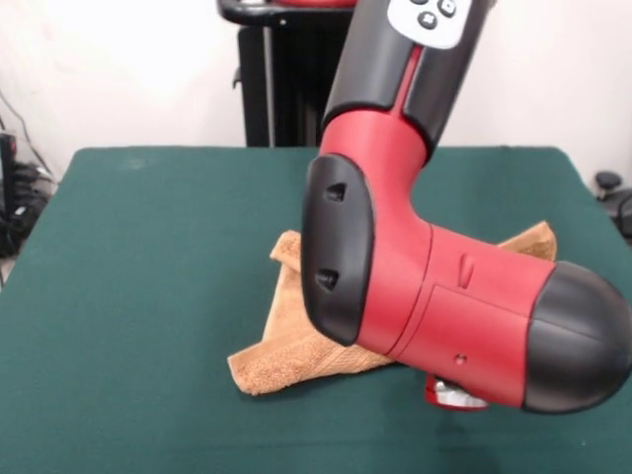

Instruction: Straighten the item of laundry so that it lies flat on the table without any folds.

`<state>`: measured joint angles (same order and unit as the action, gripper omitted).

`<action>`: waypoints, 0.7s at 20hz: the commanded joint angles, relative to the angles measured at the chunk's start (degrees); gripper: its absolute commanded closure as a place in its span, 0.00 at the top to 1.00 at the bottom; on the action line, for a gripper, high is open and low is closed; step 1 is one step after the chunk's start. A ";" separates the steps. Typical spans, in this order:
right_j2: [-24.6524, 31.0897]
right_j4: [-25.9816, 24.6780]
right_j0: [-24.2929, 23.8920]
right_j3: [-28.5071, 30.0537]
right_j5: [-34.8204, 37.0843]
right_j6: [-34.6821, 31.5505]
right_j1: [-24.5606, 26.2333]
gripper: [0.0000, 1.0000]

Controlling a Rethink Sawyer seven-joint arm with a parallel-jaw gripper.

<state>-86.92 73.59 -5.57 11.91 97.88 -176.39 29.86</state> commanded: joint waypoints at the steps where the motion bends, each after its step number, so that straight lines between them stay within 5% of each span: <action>1: 7.93 -0.09 7.35 4.28 -16.35 -9.37 5.77 0.00; 8: 15.37 -12.19 13.37 16.16 -16.92 -1.92 3.73 0.00; 14: 15.32 -18.15 13.79 17.61 -16.42 -3.26 5.63 0.00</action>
<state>-79.09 60.88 5.79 24.03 86.79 -176.38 26.39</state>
